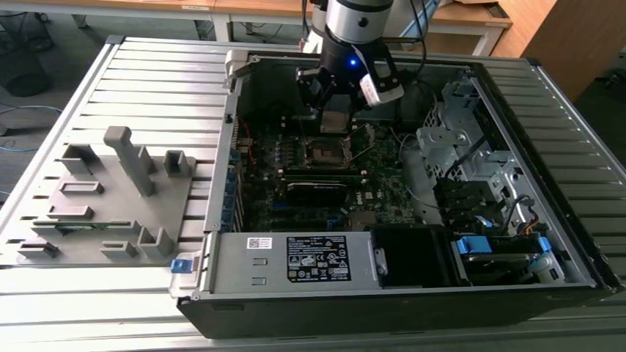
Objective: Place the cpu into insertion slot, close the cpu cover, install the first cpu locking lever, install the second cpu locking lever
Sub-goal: 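Place the cpu into insertion slot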
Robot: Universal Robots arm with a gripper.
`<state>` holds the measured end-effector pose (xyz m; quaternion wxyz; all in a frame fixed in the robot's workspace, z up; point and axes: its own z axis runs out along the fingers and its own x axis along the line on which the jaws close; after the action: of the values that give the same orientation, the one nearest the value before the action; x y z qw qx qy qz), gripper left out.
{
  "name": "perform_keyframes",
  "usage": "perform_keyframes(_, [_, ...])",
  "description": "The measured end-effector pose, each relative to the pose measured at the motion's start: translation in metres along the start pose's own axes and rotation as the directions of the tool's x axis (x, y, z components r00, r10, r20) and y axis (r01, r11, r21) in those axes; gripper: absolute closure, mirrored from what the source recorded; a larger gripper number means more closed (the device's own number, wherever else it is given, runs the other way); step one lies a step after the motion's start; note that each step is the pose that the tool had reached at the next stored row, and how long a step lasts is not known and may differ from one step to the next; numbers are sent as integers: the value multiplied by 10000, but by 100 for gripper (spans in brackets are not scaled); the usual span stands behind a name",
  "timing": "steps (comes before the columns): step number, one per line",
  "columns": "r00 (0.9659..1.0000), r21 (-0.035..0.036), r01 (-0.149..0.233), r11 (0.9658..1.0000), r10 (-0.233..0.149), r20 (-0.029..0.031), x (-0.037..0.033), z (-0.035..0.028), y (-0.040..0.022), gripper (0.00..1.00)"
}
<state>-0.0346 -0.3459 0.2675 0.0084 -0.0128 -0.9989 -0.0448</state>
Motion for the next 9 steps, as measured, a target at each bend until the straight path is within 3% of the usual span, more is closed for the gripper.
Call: perform_keyframes(9, [10000, -1, 0, 10000, 0, 1, 0, 19, -2, 46])
